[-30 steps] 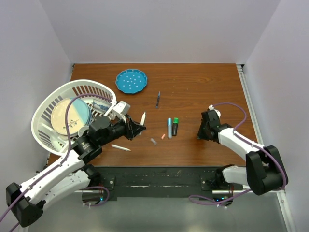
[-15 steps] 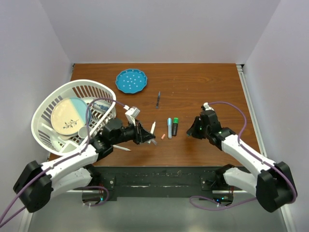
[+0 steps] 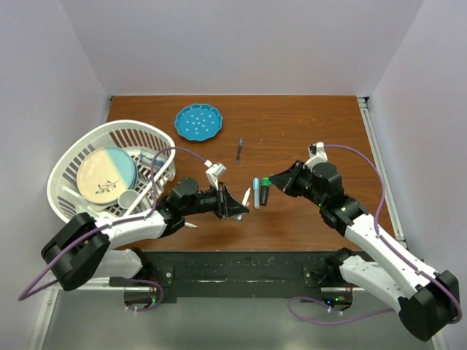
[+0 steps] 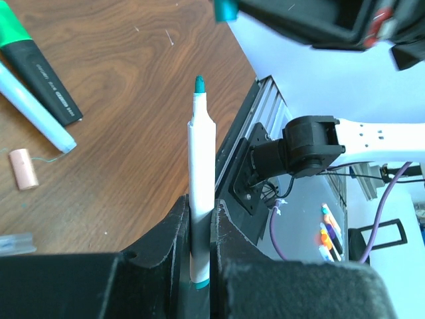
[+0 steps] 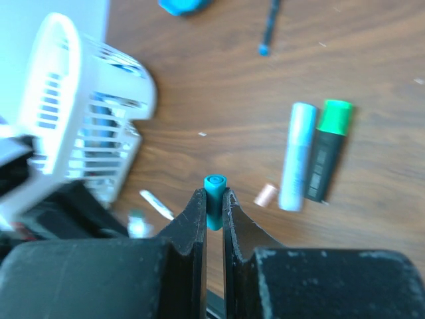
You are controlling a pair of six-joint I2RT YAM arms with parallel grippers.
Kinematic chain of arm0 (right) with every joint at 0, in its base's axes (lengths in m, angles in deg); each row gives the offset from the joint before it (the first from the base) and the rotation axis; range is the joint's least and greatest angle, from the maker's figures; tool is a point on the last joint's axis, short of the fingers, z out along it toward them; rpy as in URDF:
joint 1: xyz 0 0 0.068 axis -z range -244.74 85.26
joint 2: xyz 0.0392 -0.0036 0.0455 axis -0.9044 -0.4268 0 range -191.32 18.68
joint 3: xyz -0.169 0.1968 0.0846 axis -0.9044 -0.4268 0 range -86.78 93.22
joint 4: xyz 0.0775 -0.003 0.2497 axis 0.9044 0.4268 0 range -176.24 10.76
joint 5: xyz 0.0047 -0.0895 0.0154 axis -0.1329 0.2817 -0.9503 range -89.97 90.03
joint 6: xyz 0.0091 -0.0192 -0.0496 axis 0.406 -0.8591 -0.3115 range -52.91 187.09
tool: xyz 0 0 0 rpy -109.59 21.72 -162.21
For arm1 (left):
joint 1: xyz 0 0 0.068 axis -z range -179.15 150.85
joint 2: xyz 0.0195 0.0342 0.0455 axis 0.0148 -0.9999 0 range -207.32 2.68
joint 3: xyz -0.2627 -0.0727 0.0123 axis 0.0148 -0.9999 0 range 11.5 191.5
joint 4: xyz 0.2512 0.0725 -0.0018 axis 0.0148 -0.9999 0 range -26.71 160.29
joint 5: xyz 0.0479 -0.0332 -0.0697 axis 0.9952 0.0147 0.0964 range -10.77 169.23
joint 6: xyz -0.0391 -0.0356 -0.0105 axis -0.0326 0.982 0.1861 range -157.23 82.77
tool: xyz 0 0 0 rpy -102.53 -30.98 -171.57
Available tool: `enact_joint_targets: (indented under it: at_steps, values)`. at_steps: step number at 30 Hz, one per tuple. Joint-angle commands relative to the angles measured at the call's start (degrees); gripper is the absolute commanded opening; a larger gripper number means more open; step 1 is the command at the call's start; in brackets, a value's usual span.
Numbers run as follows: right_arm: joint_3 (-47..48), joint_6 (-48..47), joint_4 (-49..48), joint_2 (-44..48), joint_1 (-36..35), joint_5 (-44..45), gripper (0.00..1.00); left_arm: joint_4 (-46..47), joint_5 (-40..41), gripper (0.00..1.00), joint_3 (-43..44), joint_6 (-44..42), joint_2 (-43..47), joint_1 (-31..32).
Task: Insert the pens into the pen caps
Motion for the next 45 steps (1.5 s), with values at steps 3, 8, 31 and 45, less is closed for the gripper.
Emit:
enact_joint_targets:
  at_steps: [3, 8, 31, 45]
  values:
    - [5.03, 3.49, -4.48, -1.46, -3.24, 3.85, 0.03, 5.62, 2.15, 0.0, 4.58, -0.83, -4.45, 1.94]
    - [6.52, 3.75, -4.22, -2.6, -5.35, 6.05, 0.03, 3.87, 3.82, 0.0, 6.78, -2.06, -4.81, 2.91]
    - [8.81, 4.1, -2.29, -4.27, -9.22, 12.21, 0.02, 2.37, 4.87, 0.0, 7.13, -3.03, -4.19, 3.26]
    - [9.87, 4.54, -1.49, -5.68, -9.75, 11.59, 0.02, 2.02, 5.31, 0.0, 7.75, -3.56, -3.93, 3.43]
